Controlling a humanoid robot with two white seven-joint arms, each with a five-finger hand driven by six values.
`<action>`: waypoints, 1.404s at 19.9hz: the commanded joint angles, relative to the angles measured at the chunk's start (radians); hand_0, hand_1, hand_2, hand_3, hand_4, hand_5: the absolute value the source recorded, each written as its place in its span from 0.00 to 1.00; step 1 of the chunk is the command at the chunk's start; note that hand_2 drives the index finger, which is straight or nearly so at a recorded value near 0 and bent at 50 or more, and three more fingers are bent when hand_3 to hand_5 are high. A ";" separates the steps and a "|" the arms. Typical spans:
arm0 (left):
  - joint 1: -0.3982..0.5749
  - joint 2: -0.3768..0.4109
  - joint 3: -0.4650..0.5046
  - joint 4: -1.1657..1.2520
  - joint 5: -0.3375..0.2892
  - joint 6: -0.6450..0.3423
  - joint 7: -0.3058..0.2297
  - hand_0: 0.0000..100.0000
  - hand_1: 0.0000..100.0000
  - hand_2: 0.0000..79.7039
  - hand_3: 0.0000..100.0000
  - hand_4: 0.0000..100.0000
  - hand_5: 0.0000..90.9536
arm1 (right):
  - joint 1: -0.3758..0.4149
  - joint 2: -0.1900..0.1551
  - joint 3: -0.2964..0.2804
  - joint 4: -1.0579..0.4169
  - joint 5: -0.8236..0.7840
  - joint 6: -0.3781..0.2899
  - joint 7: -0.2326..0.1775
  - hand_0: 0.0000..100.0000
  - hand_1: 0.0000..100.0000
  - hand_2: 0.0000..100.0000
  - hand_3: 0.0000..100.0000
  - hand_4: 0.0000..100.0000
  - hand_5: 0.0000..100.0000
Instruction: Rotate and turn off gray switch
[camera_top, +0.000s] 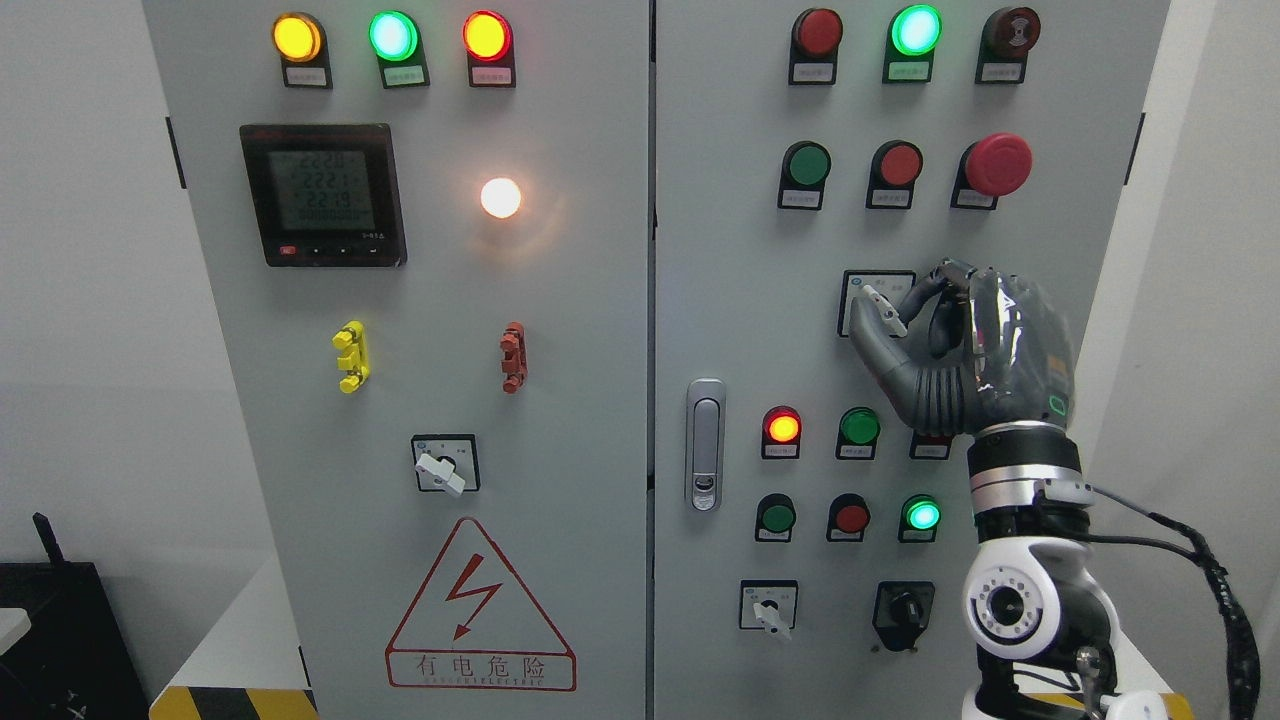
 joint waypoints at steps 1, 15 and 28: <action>-0.009 0.000 0.008 -0.026 0.020 0.001 0.000 0.12 0.39 0.00 0.00 0.00 0.00 | -0.001 0.001 0.009 0.001 0.000 0.000 -0.001 0.47 0.41 0.67 1.00 0.93 1.00; -0.009 0.000 0.008 -0.026 0.020 0.001 0.000 0.12 0.39 0.00 0.00 0.00 0.00 | -0.002 0.001 0.013 0.005 -0.001 0.000 0.000 0.50 0.40 0.68 1.00 0.93 1.00; -0.009 0.000 0.008 -0.026 0.020 0.001 0.000 0.12 0.39 0.00 0.00 0.00 0.00 | -0.002 0.001 0.015 0.005 0.000 0.000 0.000 0.52 0.40 0.69 1.00 0.93 1.00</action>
